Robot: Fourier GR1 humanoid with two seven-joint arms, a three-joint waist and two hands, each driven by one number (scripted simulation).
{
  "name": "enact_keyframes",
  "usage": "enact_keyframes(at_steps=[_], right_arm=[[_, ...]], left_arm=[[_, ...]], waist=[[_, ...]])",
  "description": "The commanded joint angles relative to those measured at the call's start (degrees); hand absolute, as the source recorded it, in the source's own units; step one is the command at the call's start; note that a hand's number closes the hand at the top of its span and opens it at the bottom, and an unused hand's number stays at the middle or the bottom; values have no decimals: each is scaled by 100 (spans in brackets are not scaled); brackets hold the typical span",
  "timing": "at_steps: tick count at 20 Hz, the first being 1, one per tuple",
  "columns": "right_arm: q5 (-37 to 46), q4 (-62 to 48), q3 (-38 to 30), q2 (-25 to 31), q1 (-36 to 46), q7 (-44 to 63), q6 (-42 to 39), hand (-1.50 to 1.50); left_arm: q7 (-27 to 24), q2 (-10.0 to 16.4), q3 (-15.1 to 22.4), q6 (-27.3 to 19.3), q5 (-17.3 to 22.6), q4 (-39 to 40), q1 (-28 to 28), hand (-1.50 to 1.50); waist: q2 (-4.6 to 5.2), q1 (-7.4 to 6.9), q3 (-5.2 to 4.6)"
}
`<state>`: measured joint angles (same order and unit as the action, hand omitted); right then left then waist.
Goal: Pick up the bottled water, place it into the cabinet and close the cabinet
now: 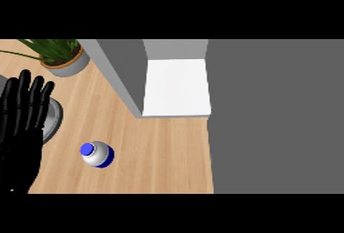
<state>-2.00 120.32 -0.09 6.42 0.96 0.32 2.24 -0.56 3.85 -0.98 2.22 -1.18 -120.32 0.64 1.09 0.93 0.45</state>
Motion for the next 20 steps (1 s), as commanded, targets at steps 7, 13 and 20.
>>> enact_keyframes(at_steps=[7,13,20], right_arm=[[-467,408,826,19,-897,156,-838,-150],[-995,1868,832,317,-1617,1009,-1002,-150],[-523,2336,1324,74,-1604,1518,-611,-150]], left_arm=[[647,-373,642,-1191,-113,-495,-1010,-150],[1386,-382,1959,-2090,-751,-1783,-1824,-150],[2176,-385,3560,-3012,-2278,-2409,-1901,-150]], waist=[[-136,-145,-58],[-149,-78,-42],[-136,-97,-38]])
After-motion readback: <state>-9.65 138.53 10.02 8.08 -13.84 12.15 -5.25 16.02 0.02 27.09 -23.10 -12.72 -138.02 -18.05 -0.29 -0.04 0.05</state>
